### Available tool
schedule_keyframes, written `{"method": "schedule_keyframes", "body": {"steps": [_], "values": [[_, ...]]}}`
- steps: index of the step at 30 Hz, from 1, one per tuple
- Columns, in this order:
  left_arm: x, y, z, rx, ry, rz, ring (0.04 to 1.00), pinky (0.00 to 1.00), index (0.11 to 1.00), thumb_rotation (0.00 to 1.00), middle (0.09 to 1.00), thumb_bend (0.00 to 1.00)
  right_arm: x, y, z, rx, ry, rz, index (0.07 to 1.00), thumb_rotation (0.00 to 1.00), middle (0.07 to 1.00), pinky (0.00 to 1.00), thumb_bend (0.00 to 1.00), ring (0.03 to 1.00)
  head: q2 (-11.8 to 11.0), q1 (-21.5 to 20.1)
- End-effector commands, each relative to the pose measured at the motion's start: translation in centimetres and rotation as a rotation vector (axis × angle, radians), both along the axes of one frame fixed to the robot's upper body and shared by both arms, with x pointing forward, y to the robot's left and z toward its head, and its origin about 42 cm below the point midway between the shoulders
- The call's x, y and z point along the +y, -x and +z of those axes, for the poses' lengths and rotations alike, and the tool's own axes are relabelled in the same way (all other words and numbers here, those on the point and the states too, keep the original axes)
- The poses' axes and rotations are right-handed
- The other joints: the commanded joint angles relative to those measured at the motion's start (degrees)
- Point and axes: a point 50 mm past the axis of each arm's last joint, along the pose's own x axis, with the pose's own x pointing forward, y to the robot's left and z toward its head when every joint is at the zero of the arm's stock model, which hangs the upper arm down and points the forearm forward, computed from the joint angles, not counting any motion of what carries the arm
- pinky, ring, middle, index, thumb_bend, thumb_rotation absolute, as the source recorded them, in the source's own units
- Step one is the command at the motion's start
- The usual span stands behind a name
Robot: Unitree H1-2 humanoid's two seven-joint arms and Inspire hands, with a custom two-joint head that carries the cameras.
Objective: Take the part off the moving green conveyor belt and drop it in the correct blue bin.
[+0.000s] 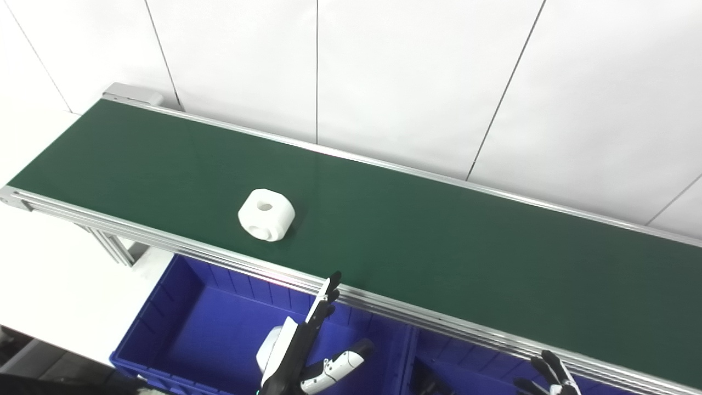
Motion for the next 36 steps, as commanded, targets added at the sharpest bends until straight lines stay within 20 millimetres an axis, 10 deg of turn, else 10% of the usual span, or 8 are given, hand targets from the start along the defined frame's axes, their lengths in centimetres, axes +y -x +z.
{"method": "schedule_keyframes", "body": {"steps": [1, 18, 36], "values": [[-4.1, -1.1, 3.1, -0.132, 0.089, -0.043, 0.947, 0.84, 1.000, 0.76, 1.000, 0.62, 0.2, -0.3, 0.9, -0.086, 0.023, 0.009, 0.896, 0.94, 0.860, 0.67, 0.34, 0.708, 0.24, -0.11], [3.8, -15.6, 12.6, -0.505, -0.793, -0.410, 0.853, 0.82, 0.881, 0.44, 0.878, 0.96, 2.6, -1.4, 0.7, -0.093, -0.005, 0.022, 0.846, 0.82, 0.826, 0.61, 0.47, 0.682, 1.34, -5.30], [7.4, -27.1, 10.4, -0.325, -1.164, -0.443, 0.935, 0.92, 0.895, 0.36, 0.924, 1.00, 3.4, -1.4, 0.8, -0.113, 0.010, 0.019, 0.833, 0.83, 0.803, 0.57, 0.51, 0.648, 2.78, -7.60]]}}
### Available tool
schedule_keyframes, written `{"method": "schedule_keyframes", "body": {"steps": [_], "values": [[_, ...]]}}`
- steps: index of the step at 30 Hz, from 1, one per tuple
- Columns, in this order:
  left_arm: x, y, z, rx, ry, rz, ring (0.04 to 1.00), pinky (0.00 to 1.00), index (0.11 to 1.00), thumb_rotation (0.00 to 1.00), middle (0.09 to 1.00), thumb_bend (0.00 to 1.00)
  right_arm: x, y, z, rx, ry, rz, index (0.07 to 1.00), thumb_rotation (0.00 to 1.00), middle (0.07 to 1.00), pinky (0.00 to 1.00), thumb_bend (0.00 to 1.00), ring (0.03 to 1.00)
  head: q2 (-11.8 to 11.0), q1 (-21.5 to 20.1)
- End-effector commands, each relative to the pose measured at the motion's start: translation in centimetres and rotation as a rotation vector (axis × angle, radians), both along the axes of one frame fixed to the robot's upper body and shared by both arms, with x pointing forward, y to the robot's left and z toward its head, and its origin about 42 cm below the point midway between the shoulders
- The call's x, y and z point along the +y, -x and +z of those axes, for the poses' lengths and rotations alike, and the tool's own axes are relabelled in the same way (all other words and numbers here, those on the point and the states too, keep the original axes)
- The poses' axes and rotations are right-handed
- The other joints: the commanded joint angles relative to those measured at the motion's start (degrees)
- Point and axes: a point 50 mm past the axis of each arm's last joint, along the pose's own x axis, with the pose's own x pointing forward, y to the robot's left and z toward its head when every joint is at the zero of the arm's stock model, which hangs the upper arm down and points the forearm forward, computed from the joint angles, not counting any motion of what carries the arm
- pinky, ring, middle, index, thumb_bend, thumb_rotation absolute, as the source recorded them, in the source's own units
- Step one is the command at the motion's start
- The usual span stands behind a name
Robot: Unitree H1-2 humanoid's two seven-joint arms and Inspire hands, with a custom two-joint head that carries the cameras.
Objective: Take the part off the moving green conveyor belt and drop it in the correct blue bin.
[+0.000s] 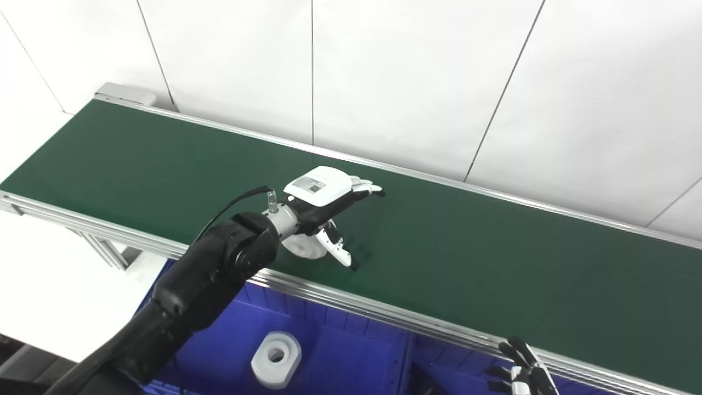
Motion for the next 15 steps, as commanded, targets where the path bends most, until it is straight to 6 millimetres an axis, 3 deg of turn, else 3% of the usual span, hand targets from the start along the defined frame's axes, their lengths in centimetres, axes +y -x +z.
{"method": "schedule_keyframes", "body": {"steps": [1, 8, 15], "values": [[0.4, -1.5, 2.2, -0.086, -0.005, -0.003, 0.943, 0.93, 0.894, 0.35, 0.929, 1.00, 0.0, 0.2, 1.1, -0.069, 0.005, 0.000, 0.833, 0.83, 0.800, 0.57, 0.51, 0.646, 0.06, 0.04], [1.6, -2.4, 1.1, -0.018, -0.099, 0.011, 0.935, 0.96, 0.859, 0.37, 0.902, 1.00, -0.1, 0.5, 1.5, -0.062, 0.010, 0.006, 0.842, 0.84, 0.805, 0.55, 0.52, 0.624, 0.92, -0.42], [1.4, -2.1, 1.3, 0.067, -0.180, 0.020, 0.890, 0.90, 0.806, 0.34, 0.861, 1.00, -0.1, 0.7, 1.9, -0.058, 0.005, 0.010, 0.840, 0.81, 0.806, 0.55, 0.50, 0.623, 2.01, -0.84]]}}
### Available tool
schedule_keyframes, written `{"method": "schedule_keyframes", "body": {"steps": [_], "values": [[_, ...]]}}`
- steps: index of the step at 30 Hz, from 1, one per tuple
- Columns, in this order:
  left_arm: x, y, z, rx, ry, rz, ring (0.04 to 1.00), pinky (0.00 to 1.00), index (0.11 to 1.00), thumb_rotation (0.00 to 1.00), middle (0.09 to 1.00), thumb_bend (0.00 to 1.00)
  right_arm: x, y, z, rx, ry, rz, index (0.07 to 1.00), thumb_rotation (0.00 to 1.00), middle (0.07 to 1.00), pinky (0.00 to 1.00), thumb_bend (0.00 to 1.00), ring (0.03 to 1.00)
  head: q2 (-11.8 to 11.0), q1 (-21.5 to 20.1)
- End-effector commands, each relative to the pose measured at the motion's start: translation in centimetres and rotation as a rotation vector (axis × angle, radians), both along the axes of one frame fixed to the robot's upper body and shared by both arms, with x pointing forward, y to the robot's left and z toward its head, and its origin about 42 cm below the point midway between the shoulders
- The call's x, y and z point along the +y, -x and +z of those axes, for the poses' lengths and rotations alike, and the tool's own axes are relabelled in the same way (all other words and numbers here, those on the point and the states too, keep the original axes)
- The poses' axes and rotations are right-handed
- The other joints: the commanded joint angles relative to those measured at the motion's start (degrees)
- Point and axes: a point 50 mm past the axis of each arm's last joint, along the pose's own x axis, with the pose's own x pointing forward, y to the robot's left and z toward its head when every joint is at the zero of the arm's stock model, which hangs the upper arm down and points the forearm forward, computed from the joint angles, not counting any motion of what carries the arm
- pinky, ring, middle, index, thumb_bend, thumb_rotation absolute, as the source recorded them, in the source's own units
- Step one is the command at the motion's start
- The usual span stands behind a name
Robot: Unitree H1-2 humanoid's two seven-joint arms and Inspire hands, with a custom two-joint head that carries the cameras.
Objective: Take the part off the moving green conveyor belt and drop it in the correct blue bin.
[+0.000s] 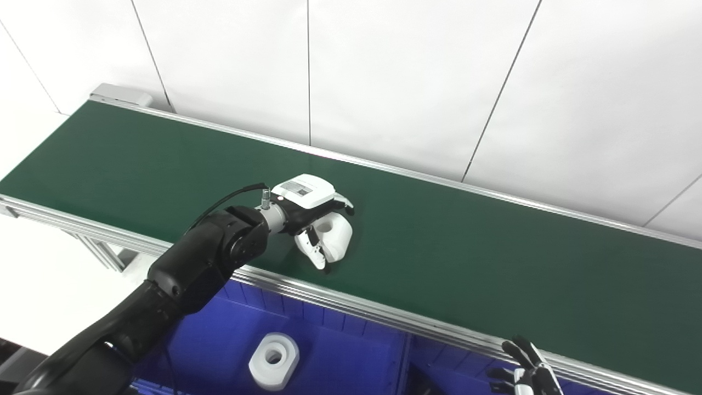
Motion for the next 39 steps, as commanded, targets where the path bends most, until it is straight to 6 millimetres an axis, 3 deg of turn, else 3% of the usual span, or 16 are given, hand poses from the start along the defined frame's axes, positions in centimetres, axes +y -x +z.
{"method": "schedule_keyframes", "body": {"steps": [1, 4, 7, 9, 10, 11, 12, 15, 20, 25, 30, 34, 39], "values": [[0.0, -1.1, 2.8, -0.041, -0.013, 0.007, 0.867, 0.86, 0.790, 0.33, 0.841, 1.00, 0.1, 0.0, 1.1, -0.043, -0.004, 0.009, 0.840, 0.81, 0.805, 0.55, 0.50, 0.618, 0.08, -0.14], [-0.4, -1.0, 2.9, -0.021, 0.001, 0.007, 0.789, 0.77, 0.752, 0.30, 0.776, 1.00, 0.0, 0.0, 1.0, -0.045, -0.004, 0.010, 0.840, 0.81, 0.803, 0.55, 0.51, 0.610, 0.23, -0.35], [-0.8, -0.8, 2.7, -0.030, 0.055, -0.001, 0.690, 0.65, 0.658, 0.25, 0.691, 0.99, 0.1, 0.0, 1.0, -0.044, -0.002, 0.010, 0.841, 0.82, 0.801, 0.55, 0.52, 0.608, 0.26, -0.44], [-1.0, -0.7, 2.0, -0.060, 0.131, -0.006, 0.673, 0.63, 0.642, 0.23, 0.676, 0.99, 0.1, 0.0, 1.0, -0.046, -0.001, 0.009, 0.842, 0.82, 0.802, 0.55, 0.52, 0.607, 0.38, -0.59], [-1.1, -0.6, 1.7, -0.077, 0.168, -0.007, 0.617, 0.59, 0.568, 0.15, 0.627, 0.76, 0.1, 0.0, 1.1, -0.049, 0.000, 0.007, 0.840, 0.82, 0.798, 0.54, 0.51, 0.603, 0.41, -0.66], [-1.3, -0.3, 1.0, -0.110, 0.236, -0.021, 0.582, 0.57, 0.522, 0.10, 0.596, 0.62, 0.2, -0.1, 1.1, -0.047, -0.002, 0.006, 0.839, 0.82, 0.796, 0.54, 0.51, 0.601, 0.43, -0.76], [-1.5, -0.1, 0.6, -0.134, 0.285, -0.030, 0.539, 0.53, 0.494, 0.05, 0.556, 0.57, 0.2, -0.1, 1.1, -0.045, -0.004, 0.006, 0.838, 0.82, 0.798, 0.54, 0.52, 0.603, 0.44, -0.76], [-2.1, 0.4, -0.3, -0.157, 0.435, -0.035, 0.447, 0.43, 0.483, 0.00, 0.496, 0.53, 0.2, -0.1, 1.1, -0.041, -0.003, 0.007, 0.840, 0.82, 0.801, 0.54, 0.53, 0.601, 0.42, -0.70], [-3.1, 1.5, -1.0, -0.156, 0.684, 0.003, 0.397, 0.33, 0.496, 0.00, 0.472, 0.52, 0.4, -0.1, 1.1, -0.044, 0.004, 0.007, 0.838, 0.83, 0.799, 0.54, 0.53, 0.595, 0.42, -0.88], [-3.2, 2.6, -1.0, -0.145, 0.809, 0.034, 0.434, 0.37, 0.485, 0.00, 0.488, 0.52, 0.7, -0.1, 1.3, -0.042, -0.002, 0.002, 0.842, 0.83, 0.806, 0.53, 0.54, 0.592, 0.74, -1.48], [-2.9, 4.1, 0.8, -0.167, 0.729, -0.025, 0.415, 0.34, 0.494, 0.00, 0.478, 0.52, 1.0, 0.0, 1.8, -0.028, -0.018, -0.004, 0.847, 0.83, 0.815, 0.54, 0.53, 0.602, 1.67, -2.38], [-2.4, 6.8, 3.7, -0.188, 0.591, -0.139, 0.435, 0.40, 0.489, 0.00, 0.485, 0.52, 1.5, 0.0, 2.7, -0.019, -0.029, -0.013, 0.844, 0.80, 0.815, 0.53, 0.51, 0.605, 5.36, -4.93], [-1.7, 10.5, 5.4, -0.178, 0.446, -0.216, 0.436, 0.46, 0.491, 0.00, 0.480, 0.52, 2.0, -0.1, 3.7, -0.021, -0.033, -0.010, 0.847, 0.79, 0.818, 0.55, 0.54, 0.603, 8.51, -6.41]]}}
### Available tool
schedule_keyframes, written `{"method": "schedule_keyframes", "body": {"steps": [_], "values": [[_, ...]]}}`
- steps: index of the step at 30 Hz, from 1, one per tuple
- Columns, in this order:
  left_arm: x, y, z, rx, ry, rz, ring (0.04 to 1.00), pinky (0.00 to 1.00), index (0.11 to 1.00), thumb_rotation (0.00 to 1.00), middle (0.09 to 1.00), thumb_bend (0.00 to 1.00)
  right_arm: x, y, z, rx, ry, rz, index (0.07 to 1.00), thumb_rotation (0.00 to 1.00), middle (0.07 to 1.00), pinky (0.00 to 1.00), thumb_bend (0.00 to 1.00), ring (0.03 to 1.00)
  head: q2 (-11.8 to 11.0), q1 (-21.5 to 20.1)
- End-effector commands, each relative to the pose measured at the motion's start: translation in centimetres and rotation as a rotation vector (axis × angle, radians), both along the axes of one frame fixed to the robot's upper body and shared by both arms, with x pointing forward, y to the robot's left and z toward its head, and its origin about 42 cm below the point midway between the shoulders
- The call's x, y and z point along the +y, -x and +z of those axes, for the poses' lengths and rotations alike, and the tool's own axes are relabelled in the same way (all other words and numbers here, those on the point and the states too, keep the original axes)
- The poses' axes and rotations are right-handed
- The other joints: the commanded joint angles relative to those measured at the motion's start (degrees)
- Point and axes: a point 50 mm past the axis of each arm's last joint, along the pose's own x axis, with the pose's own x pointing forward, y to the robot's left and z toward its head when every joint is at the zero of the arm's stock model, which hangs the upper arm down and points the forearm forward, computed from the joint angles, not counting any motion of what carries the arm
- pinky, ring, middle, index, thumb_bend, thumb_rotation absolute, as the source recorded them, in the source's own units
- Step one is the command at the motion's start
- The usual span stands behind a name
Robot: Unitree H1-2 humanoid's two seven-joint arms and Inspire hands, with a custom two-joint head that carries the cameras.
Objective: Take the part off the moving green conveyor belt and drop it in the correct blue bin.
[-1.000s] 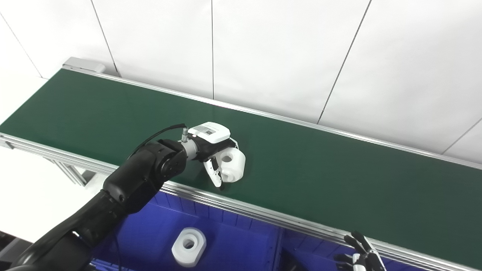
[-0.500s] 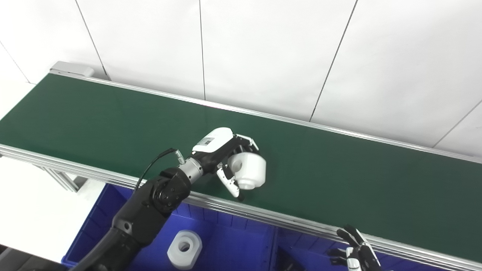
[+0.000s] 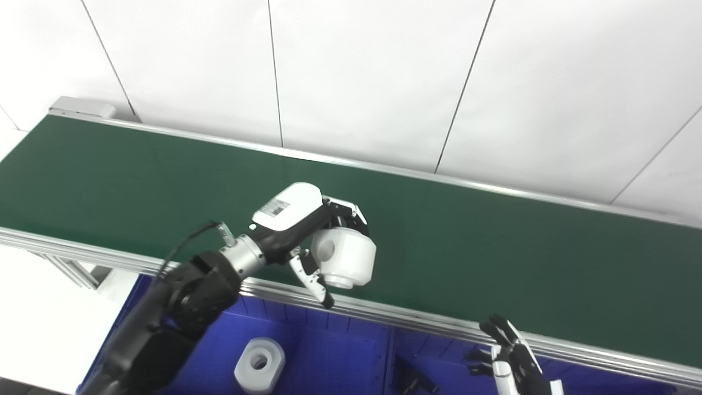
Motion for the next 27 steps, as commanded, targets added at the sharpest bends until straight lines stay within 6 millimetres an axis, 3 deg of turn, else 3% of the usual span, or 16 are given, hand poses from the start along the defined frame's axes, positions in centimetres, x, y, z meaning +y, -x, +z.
{"method": "schedule_keyframes", "body": {"steps": [1, 4, 8, 19, 20, 22, 24, 27], "values": [[0.1, 1.6, 0.8, -0.017, -0.064, -0.028, 0.444, 0.47, 0.490, 0.00, 0.482, 0.52, 0.4, 0.0, 1.2, -0.030, -0.001, -0.004, 0.847, 0.80, 0.817, 0.54, 0.55, 0.597, 0.98, -0.45], [0.3, 3.5, 0.6, -0.008, -0.129, -0.042, 0.458, 0.48, 0.484, 0.00, 0.488, 0.52, 0.7, -0.1, 1.6, -0.035, -0.003, -0.004, 0.843, 0.81, 0.817, 0.54, 0.57, 0.588, 1.93, -0.82], [0.4, 6.1, -1.2, 0.031, -0.215, -0.053, 0.480, 0.51, 0.479, 0.00, 0.495, 0.52, 1.0, -0.3, 2.1, -0.032, -0.003, -0.008, 0.837, 0.82, 0.815, 0.53, 0.57, 0.573, 2.82, -0.92], [0.8, 7.4, -2.9, 0.019, -0.252, -0.004, 0.497, 0.50, 0.489, 0.00, 0.491, 0.52, 1.6, -0.9, 3.0, -0.027, -0.019, -0.007, 0.840, 0.80, 0.817, 0.55, 0.54, 0.581, 4.28, -1.49], [0.8, 7.5, -2.9, 0.019, -0.250, 0.003, 0.547, 0.52, 0.572, 0.07, 0.564, 0.68, 1.6, -0.9, 3.0, -0.027, -0.019, -0.008, 0.839, 0.80, 0.817, 0.55, 0.54, 0.581, 4.27, -1.53], [0.8, 7.7, -2.7, 0.013, -0.256, 0.021, 0.690, 0.61, 0.755, 0.22, 0.733, 0.86, 1.6, -0.8, 3.0, -0.029, -0.017, -0.010, 0.837, 0.81, 0.818, 0.53, 0.55, 0.577, 4.35, -1.60], [0.7, 7.8, -2.6, 0.005, -0.262, 0.033, 0.851, 0.79, 0.877, 0.35, 0.897, 0.93, 1.7, -0.8, 3.1, -0.031, -0.015, -0.010, 0.835, 0.81, 0.815, 0.52, 0.55, 0.571, 4.35, -1.64], [0.7, 7.9, -2.6, -0.010, -0.271, 0.044, 0.912, 0.87, 0.913, 0.39, 0.957, 0.94, 1.8, -0.7, 3.2, -0.029, -0.016, -0.014, 0.835, 0.81, 0.812, 0.52, 0.55, 0.572, 4.51, -1.86]]}}
